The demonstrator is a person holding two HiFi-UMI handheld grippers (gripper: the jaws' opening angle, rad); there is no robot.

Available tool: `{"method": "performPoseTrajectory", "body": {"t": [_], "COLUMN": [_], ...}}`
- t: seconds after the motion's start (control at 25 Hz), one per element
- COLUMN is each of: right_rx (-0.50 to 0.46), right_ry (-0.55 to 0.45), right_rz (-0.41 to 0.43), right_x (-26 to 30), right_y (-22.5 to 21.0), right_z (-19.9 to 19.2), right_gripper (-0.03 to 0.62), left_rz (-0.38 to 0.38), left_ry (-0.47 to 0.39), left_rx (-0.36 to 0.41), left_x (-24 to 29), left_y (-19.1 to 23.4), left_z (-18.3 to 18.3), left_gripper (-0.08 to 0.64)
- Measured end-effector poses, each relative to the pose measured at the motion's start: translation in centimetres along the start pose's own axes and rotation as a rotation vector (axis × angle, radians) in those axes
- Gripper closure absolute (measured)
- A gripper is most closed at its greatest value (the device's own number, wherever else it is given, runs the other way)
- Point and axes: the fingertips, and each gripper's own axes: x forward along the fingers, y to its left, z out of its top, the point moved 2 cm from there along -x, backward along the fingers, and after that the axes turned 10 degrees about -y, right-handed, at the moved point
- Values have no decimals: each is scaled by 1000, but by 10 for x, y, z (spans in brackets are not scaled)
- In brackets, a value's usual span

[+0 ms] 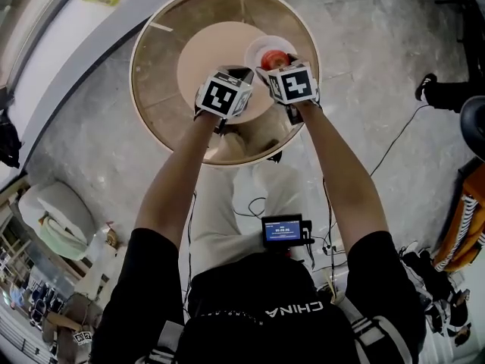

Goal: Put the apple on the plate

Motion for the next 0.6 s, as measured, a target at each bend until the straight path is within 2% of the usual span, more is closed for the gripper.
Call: {"method": "performPoseTrajectory", "body": {"t": [0.24, 0.44, 0.6], "right_rx": [-8, 41, 42], "right_ry": [-11, -41, -23], "right_rz": [6, 50, 40], "right_x": [-6, -20, -23], "right_y": [1, 7, 8], "right_z": [1, 3, 8], "right_gripper": [210, 195, 192], "left_rz": [-11, -30, -28], "left_ry": [-4, -10, -13], "left_rx": [-1, -1, 11], "left_x": [-10, -24, -28], "left_y": [-2, -11, -8], "left_z": [6, 14, 15], "left_gripper": [541, 541, 541]}}
